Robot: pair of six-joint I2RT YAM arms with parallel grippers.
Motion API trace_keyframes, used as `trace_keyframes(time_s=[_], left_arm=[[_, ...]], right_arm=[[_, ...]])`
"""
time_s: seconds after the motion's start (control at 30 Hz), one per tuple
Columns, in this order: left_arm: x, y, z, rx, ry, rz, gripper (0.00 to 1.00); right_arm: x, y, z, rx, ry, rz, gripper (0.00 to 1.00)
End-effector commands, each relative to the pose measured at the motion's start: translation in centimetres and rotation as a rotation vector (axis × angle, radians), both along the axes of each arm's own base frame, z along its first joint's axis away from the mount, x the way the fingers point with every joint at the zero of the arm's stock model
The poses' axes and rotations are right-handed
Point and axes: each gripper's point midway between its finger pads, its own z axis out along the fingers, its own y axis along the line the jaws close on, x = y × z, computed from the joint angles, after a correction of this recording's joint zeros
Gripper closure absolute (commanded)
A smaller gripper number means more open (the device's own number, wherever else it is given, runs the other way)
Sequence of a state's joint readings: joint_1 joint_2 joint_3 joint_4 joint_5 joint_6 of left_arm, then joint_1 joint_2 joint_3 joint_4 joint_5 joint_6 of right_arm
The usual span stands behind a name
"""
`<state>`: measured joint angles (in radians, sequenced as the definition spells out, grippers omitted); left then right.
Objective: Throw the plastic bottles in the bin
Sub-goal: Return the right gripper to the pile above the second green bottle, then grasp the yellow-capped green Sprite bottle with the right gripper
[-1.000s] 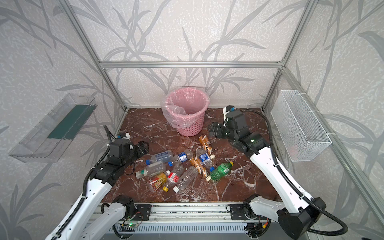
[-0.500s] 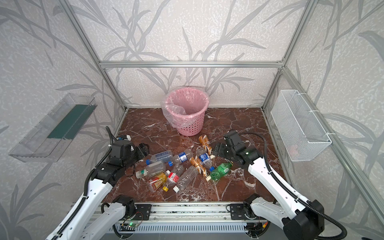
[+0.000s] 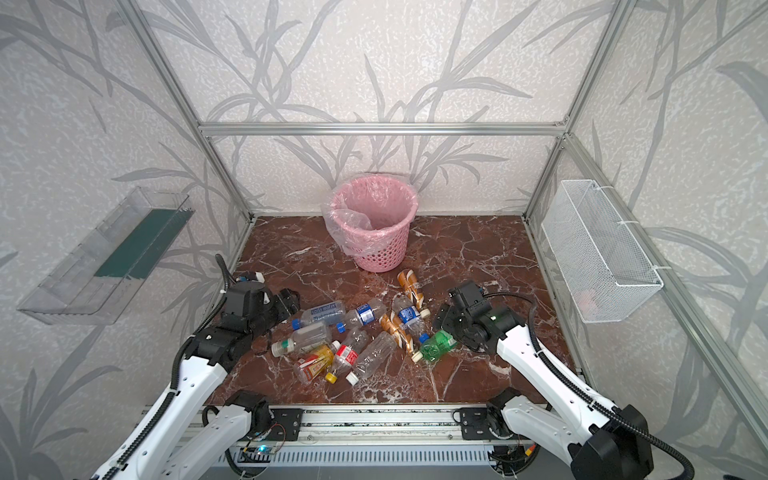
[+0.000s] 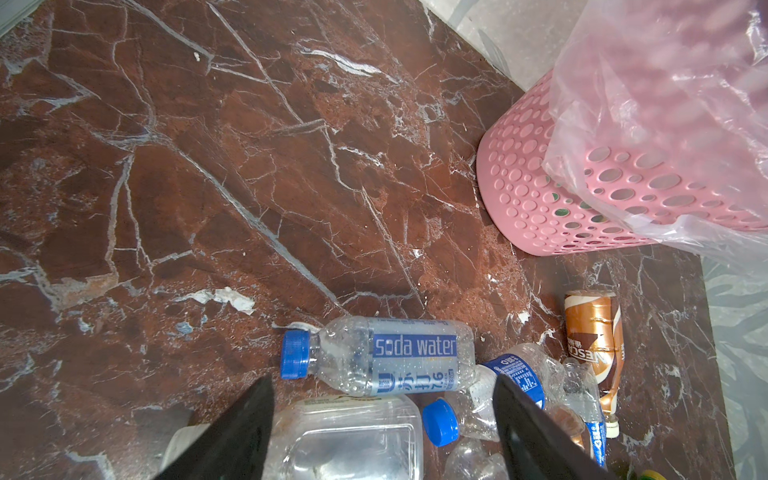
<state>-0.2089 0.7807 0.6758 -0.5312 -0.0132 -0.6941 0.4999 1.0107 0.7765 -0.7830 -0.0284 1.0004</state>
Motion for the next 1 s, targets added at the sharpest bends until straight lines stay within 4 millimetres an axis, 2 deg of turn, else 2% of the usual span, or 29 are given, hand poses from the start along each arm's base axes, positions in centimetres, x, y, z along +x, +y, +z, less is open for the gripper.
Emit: trace_keyframes(time_s=[0.0,0.27,0.6,0.97], left_arm=[[0.1,-0.1,0.0,-0.007,0.002,0.002,0.18],[0.1,-0.3,0.0,-0.016,-0.001,-0.003,0.17],[0.0,0.3,1.4,0.015,-0.030,0.008,0.17],[-0.1,0.2,1.4,0.010,-0.027,0.005,0.17]], right_arm=[[-1.1,-0.2,-0.6,0.036,0.047,-0.054,0.12],[-1.6,0.3,-2.6,0.093,0.095,-0.120,0.13],[-1.1,0.8,-4.6,0.108,0.129,-0.155,0.11],[-0.8,0.9,-6.6,0.090,0.152,-0.163,0.12]])
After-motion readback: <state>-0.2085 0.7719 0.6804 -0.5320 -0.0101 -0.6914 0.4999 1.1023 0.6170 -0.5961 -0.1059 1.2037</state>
